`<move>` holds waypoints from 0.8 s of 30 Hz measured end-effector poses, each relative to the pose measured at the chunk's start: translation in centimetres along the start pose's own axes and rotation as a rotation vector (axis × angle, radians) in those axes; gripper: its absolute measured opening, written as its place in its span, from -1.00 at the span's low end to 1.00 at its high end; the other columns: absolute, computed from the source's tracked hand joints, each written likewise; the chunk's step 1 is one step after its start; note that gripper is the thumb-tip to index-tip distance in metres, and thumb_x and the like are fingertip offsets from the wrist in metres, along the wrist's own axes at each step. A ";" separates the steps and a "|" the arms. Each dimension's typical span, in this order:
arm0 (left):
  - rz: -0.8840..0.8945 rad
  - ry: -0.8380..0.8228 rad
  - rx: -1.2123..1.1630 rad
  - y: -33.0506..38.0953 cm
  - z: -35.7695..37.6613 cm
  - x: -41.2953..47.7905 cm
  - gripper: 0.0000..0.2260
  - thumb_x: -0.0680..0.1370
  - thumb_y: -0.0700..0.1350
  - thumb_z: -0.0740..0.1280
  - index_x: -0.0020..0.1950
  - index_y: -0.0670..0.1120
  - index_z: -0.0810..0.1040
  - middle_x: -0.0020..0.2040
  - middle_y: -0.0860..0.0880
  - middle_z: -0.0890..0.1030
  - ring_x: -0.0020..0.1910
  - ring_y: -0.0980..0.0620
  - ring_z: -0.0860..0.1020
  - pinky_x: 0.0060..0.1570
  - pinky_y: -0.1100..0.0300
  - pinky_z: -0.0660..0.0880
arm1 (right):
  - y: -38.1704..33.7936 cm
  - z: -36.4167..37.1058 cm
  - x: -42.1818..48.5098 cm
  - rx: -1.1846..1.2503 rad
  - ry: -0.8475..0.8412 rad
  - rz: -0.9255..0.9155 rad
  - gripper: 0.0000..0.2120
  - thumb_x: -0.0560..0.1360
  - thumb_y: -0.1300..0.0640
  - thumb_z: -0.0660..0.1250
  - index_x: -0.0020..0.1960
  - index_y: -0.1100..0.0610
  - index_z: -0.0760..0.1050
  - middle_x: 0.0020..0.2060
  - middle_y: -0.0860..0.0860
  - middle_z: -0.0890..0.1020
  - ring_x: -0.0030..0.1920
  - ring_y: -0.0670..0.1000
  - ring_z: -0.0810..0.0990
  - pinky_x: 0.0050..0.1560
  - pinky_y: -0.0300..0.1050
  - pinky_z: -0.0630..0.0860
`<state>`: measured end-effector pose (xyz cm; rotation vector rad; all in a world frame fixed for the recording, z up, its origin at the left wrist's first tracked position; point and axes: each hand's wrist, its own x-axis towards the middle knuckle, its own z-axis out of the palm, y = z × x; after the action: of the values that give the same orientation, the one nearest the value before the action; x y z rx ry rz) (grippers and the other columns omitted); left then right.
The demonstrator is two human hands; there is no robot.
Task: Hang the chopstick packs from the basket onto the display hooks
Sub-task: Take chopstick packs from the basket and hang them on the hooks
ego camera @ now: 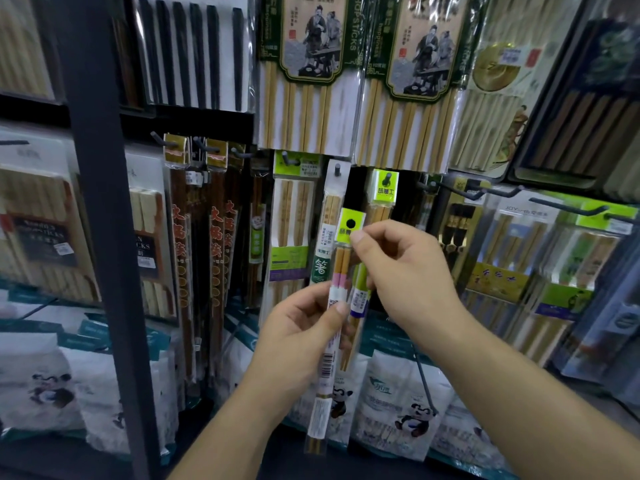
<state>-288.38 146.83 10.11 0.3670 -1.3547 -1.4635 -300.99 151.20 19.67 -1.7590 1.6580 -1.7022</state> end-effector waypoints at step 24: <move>0.127 -0.045 0.802 -0.6 -0.1 -0.4 -0.67 0.65 0.11 0.31 0.41 0.29 0.42 0.20 0.41 0.41 0.24 0.41 0.42 0.07 0.49 0.41 | 1.7 -1.8 3.0 0.042 0.274 0.092 -0.74 0.58 -0.07 0.40 -0.22 0.04 0.62 -0.28 0.08 0.65 -0.41 -0.13 0.49 -0.35 -0.29 0.48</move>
<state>-288.39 147.01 9.43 0.7389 -1.9304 -0.7713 -304.19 149.18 20.70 -1.4586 1.7629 -1.9916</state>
